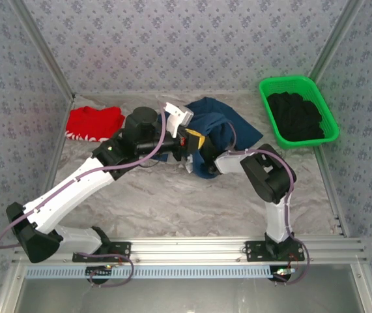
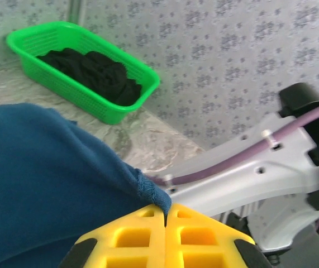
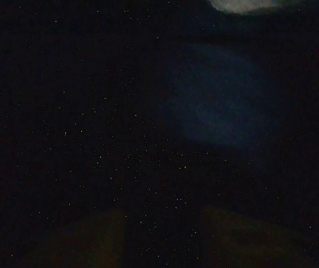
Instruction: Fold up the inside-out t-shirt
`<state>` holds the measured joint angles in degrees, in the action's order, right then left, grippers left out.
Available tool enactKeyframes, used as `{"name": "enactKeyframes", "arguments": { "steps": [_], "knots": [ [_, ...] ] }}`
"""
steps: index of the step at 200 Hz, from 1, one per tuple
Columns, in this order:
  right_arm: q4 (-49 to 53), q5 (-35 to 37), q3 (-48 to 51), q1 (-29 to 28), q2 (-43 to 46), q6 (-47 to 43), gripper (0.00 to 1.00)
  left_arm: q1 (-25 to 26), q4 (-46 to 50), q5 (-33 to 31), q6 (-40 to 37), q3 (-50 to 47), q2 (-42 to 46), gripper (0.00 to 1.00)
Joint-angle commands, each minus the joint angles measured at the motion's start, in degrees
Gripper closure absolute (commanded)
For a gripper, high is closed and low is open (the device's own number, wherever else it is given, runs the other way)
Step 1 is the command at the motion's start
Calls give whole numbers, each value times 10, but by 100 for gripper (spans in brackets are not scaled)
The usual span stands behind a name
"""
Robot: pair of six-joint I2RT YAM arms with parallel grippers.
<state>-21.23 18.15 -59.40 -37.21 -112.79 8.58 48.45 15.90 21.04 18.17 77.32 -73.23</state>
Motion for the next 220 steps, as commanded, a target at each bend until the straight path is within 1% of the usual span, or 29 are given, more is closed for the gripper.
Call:
{"name": "enactKeyframes", "arguments": {
  "steps": [1,11,25,44,74,93,104,118,151,164,175,192,218,220],
  "knots": [
    [-61,-42,44,7,52,6,57,4,24,-42,-26,2,10,100],
    [-74,-51,53,9,62,11,57,5,23,-33,-26,2,3,100],
    [-78,-58,46,11,60,17,56,6,12,-3,-19,1,-5,100],
    [-61,-32,18,8,38,49,56,12,-27,46,-6,0,-11,100],
    [1,-5,-44,16,3,136,55,20,-71,114,12,25,-15,100],
    [28,4,-83,15,-17,165,54,21,-98,149,24,41,-15,100],
    [54,12,-122,15,-32,186,54,23,-106,160,25,50,-12,100],
    [74,24,-146,19,-49,213,53,24,-109,168,20,62,-5,100],
    [111,29,-184,34,-78,269,49,24,-103,162,-1,76,25,100],
    [130,28,-199,38,-86,270,47,24,-93,152,-13,83,36,100],
    [157,33,-211,41,-90,293,46,23,-74,133,-29,93,44,100],
    [192,40,-219,42,-90,296,44,22,-54,103,-56,102,59,100],
    [229,43,-208,42,-72,280,43,14,-13,20,-93,120,65,100],
    [231,42,-206,42,-70,263,43,12,-12,16,-94,121,64,100]
  ]
}}
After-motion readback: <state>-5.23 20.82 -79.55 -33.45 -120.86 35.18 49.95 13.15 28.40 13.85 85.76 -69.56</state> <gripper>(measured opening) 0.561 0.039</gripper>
